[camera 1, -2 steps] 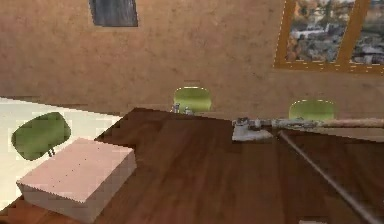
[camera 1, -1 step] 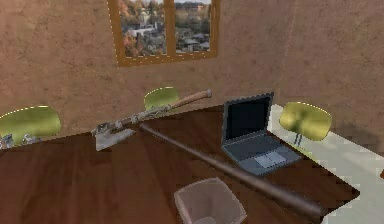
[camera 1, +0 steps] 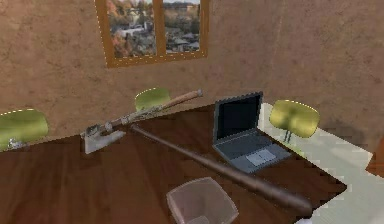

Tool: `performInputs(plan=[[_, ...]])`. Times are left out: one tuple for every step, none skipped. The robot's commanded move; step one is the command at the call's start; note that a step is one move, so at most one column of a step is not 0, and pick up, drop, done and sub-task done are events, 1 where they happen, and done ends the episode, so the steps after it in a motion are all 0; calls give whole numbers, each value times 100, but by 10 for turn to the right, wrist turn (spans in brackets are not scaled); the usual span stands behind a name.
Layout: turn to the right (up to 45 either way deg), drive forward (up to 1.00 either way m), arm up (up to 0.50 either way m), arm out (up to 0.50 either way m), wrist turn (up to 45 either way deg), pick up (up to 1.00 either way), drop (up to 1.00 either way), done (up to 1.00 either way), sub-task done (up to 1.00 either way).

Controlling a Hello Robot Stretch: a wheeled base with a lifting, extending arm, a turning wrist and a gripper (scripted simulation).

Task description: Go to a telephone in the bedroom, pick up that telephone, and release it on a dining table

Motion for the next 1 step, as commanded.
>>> performInputs(plan=[[-450,0,0,0,0,0,0,0,0]])
